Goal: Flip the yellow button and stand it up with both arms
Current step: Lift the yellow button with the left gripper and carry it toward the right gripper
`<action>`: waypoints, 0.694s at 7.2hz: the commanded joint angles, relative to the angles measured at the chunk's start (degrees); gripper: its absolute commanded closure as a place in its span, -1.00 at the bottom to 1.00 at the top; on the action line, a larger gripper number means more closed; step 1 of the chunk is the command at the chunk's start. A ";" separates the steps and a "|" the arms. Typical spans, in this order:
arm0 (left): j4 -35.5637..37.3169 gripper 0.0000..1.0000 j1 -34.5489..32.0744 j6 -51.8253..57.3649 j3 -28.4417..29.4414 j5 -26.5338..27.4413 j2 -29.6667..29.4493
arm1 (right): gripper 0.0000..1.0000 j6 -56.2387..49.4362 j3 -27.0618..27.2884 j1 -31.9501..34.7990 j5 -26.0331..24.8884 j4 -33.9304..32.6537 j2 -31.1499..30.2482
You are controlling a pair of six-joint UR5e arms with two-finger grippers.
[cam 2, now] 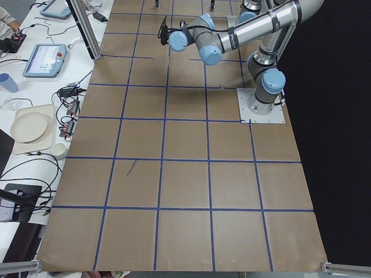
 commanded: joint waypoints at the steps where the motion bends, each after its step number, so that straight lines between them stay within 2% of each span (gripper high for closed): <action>1: 0.35 0.99 -4.95 -3.73 -0.08 -13.25 1.12 | -1.00 6.82 0.55 -2.89 10.49 6.68 0.88; 2: 1.14 0.99 -5.67 -3.82 0.01 -17.82 0.86 | -1.00 7.28 0.46 -5.08 15.49 13.42 2.36; 3: 1.40 0.99 -6.28 -3.73 0.01 -19.95 0.77 | -1.00 7.11 0.55 -6.93 19.63 20.36 2.90; 5: 1.41 0.99 -6.37 -4.08 0.10 -20.15 -0.37 | -1.00 6.85 0.55 -7.13 28.23 28.13 2.73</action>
